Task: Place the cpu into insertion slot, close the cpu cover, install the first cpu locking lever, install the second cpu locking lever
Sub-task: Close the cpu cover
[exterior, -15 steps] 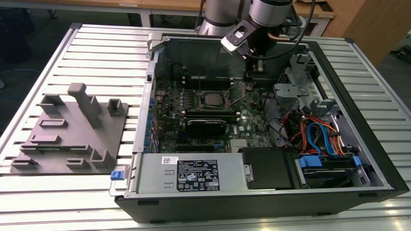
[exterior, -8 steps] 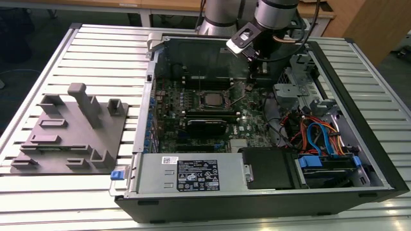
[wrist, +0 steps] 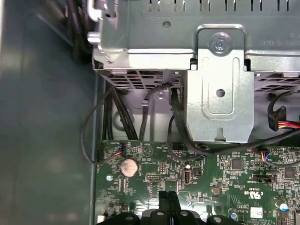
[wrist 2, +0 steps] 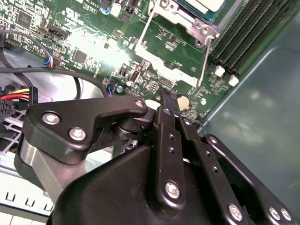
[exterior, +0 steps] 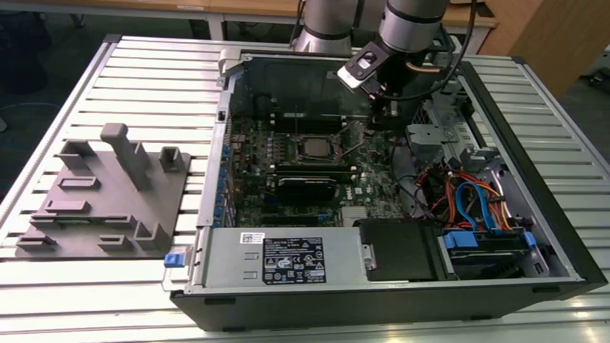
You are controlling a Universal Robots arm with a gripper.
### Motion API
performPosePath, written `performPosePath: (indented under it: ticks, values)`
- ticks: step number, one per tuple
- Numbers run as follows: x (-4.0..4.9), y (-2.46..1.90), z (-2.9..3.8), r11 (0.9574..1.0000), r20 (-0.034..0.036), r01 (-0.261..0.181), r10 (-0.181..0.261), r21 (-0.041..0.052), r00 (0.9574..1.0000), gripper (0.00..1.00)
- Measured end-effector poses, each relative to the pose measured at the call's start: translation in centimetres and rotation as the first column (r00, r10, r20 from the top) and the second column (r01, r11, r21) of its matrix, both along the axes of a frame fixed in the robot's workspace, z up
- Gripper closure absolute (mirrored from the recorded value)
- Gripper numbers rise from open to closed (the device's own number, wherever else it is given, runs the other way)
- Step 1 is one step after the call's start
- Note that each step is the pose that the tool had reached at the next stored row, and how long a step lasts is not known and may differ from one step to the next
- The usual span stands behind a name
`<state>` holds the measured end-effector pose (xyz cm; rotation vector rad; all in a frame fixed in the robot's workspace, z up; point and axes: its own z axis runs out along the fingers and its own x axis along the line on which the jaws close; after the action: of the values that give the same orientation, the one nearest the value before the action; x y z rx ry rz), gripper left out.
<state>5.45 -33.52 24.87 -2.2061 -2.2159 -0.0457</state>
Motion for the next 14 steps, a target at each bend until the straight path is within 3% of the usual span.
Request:
performPosePath:
  ticks: [5,14]
  values:
    - [-0.04,-0.12,-0.56,1.0,-0.0001,0.0,0.0,-0.0003,1.0,0.9]
    - [-1.13,-0.12,-1.16,1.0,-0.0001,0.003,-0.003,-0.0004,1.0,0.9]
